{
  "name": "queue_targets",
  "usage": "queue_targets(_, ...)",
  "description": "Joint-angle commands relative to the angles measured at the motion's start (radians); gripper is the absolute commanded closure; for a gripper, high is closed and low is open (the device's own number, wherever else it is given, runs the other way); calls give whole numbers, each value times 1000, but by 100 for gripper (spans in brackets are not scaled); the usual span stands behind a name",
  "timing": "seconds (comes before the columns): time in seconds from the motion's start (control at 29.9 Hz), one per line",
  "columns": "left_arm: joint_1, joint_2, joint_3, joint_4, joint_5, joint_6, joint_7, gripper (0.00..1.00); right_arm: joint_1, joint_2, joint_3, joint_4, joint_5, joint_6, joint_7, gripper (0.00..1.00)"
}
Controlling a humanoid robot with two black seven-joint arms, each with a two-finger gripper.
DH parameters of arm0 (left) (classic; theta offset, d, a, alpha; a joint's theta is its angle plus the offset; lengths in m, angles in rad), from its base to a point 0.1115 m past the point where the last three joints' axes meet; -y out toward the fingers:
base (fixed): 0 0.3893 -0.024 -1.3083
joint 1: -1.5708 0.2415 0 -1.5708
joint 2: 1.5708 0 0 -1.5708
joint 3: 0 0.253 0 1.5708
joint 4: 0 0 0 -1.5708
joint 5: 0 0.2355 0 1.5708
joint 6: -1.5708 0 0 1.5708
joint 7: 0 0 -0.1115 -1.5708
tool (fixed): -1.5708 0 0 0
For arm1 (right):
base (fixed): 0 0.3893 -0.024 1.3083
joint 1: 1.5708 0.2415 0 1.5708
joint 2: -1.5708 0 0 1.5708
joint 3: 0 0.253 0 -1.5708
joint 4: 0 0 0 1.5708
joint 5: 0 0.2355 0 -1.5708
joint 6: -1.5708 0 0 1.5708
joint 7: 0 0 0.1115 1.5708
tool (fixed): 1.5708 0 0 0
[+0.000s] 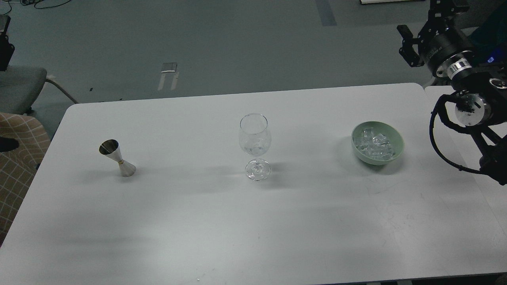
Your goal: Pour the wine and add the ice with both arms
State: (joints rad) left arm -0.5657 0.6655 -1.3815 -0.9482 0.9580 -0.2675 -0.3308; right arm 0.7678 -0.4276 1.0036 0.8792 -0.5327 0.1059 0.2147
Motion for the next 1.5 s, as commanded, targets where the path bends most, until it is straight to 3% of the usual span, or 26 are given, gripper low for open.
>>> queue_targets(0.0, -83, -12, 210, 83, -2, 114, -112, 2, -1, -5, 0, 0, 0, 0, 0, 0)
queue_targets(0.13, -164, -58, 366, 120, -31, 232, -120, 2, 1, -3, 0, 0, -4, 0, 0, 0)
queue_targets(0.33, -181, -197, 357, 127, -180, 361, -76, 2, -1, -6, 0, 0, -21, -2, 0, 0)
queue_targets(0.4, -178, -205, 371, 129, -268, 401, -33, 2, -2, -8, 0, 0, -21, -2, 0, 0)
queue_targets(0.6, -169, -211, 371, 127, -332, 404, -10, 2, -1, -5, 0, 0, -21, -2, 0, 0)
queue_targets(0.8, -230, -196, 372, 123, -334, 401, 47, 2, -1, -6, 0, 0, -21, -2, 0, 0)
queue_targets(0.97, -278, -158, 374, 131, -331, 401, 139, 2, -2, -3, 0, 0, -21, -2, 0, 0)
queue_targets(1.2, -270, -176, 363, 158, -350, 340, 153, 2, 1, -11, -5, 1, -35, -2, -6, 0)
queue_targets(1.34, -270, -179, 375, 154, -389, 326, 157, 2, 1, -51, -45, 14, -90, -2, -6, 0)
queue_targets(1.47, -272, -178, 374, 146, -390, 254, 165, 2, -2, -137, -121, 111, -157, -2, -5, 0)
